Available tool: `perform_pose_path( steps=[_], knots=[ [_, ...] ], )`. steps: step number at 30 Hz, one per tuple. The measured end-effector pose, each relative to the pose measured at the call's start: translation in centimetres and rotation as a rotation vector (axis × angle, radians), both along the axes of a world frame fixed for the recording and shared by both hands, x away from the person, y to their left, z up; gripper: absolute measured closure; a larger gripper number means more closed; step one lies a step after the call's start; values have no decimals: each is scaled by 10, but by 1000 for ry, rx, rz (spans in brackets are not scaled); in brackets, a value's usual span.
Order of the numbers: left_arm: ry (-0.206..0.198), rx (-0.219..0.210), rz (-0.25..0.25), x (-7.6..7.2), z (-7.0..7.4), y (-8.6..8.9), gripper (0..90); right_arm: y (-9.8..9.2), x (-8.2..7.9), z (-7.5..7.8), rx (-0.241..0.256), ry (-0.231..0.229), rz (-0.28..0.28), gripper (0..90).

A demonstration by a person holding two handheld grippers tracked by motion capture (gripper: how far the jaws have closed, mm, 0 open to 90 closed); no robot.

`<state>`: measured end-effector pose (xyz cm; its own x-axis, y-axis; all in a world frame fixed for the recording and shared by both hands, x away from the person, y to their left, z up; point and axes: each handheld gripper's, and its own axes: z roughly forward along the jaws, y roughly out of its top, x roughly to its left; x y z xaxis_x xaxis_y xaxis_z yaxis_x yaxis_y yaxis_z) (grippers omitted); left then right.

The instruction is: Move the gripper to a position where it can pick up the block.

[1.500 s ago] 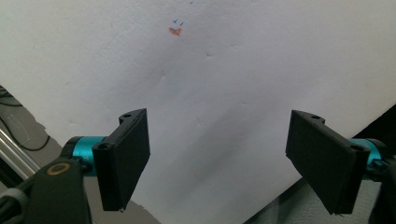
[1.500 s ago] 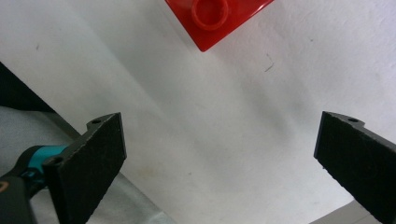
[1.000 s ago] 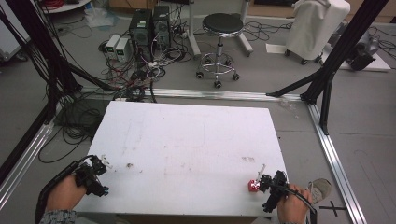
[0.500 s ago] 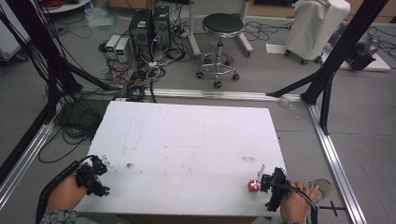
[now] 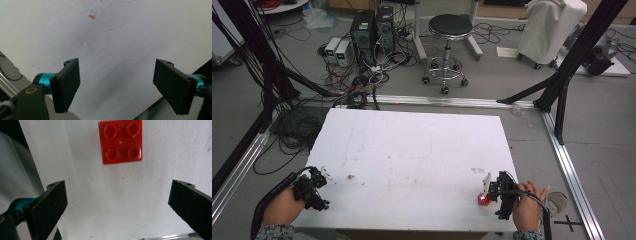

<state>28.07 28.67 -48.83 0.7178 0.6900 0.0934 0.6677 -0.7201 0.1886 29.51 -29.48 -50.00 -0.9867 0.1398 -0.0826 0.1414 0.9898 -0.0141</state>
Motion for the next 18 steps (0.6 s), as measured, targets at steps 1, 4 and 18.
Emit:
perform_pose_path(
  steps=[1, 4, 18],
  knots=[
    [-2, 1, 1, 0, 0, 0, 220, 0, 0, 0, 0, 0, 0, 14],
    [0, -1, 3, 0, 0, 0, 220, 6, 3, 0, 1, -1, 25, 14],
    [-1, -3, 4, 0, 0, 0, 220, 27, 12, -10, 0, 55, 109, 14]
  ],
)
